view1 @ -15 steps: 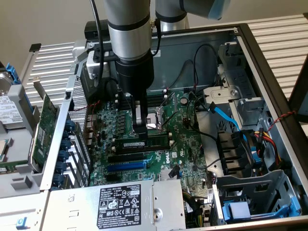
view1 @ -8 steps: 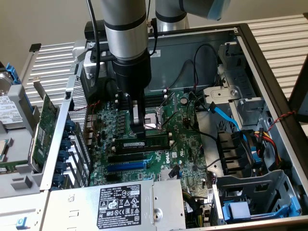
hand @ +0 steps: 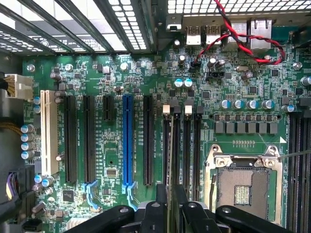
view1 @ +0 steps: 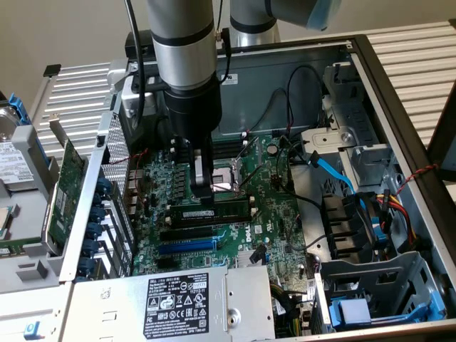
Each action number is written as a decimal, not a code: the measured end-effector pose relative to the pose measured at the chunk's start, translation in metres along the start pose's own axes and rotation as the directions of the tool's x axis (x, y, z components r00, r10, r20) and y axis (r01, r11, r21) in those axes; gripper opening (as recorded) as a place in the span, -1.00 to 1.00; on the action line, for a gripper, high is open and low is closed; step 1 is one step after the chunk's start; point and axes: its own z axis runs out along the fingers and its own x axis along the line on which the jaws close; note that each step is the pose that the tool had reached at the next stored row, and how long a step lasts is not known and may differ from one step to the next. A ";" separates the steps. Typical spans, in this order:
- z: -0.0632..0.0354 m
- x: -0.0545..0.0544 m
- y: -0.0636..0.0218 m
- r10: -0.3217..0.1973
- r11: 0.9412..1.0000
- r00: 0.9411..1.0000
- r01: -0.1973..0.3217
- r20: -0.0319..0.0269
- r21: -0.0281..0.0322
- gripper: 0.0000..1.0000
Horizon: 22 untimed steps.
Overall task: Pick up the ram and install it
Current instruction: 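Insert the ram into the slot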
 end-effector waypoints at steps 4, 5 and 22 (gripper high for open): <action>0.0018 0.000 0.0001 0.002 1.000 1.000 -0.002 -0.002 0.000 -0.58; 0.0024 0.000 0.0001 0.002 1.000 1.000 -0.002 -0.003 0.000 -0.58; 0.0071 0.000 0.0003 0.004 1.000 1.000 -0.004 -0.002 0.007 -0.76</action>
